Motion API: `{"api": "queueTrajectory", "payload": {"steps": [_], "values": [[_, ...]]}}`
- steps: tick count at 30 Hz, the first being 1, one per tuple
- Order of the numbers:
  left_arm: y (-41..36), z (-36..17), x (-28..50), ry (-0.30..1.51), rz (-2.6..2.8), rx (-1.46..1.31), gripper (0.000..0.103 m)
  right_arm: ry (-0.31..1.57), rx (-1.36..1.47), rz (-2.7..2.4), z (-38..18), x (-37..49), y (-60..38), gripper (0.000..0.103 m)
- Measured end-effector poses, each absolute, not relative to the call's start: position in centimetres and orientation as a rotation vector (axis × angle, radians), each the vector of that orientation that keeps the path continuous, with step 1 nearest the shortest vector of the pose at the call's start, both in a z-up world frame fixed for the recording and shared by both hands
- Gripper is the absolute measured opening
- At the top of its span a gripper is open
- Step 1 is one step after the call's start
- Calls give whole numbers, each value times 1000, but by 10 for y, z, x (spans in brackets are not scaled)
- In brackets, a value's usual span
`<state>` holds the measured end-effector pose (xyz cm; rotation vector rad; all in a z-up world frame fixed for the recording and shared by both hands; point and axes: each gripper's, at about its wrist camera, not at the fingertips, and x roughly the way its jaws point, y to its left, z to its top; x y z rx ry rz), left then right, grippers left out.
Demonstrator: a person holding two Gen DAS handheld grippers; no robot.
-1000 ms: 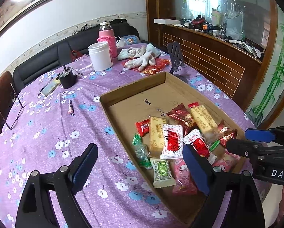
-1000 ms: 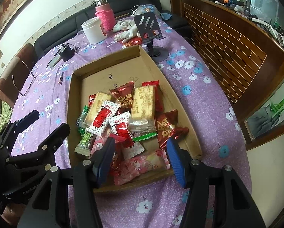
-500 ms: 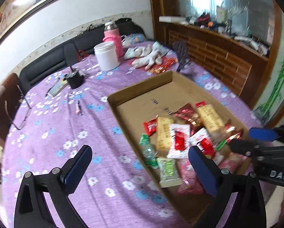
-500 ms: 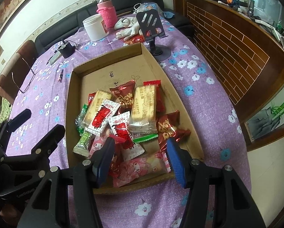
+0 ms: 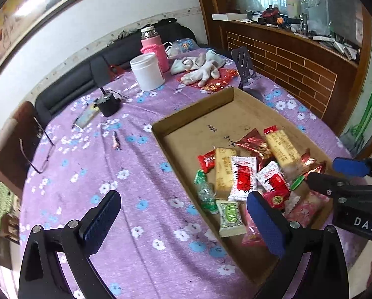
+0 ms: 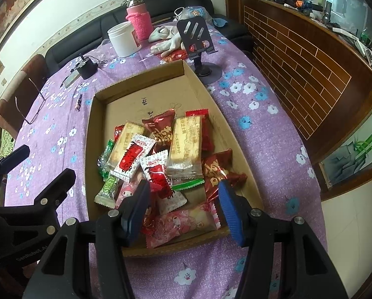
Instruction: Organize snacks
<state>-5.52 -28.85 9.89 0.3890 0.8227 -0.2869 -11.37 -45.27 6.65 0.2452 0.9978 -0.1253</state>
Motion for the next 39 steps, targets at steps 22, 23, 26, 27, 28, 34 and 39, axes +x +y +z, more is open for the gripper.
{"api": "queueTrajectory", "payload": {"steps": [22,23,26,27,28,34,39], "values": [[-288,94,-60,861,-321,387,102,994,241,-140,66,-122,-450,56],[-288,94,-60,861,-322,387,102,991,246,-144,66,-122,-451,56],[-289,94,-61,859,-325,392,102,982,253,-147,67,-123,-453,63],[-290,94,-61,858,-325,393,102,978,253,-147,68,-124,-453,63],[-290,94,-61,858,-326,395,102,974,251,-146,69,-124,-452,63],[-290,93,-60,875,-346,386,102,977,247,-143,68,-124,-451,63],[-288,94,-59,896,-362,350,102,977,245,-145,68,-125,-452,63]]}}
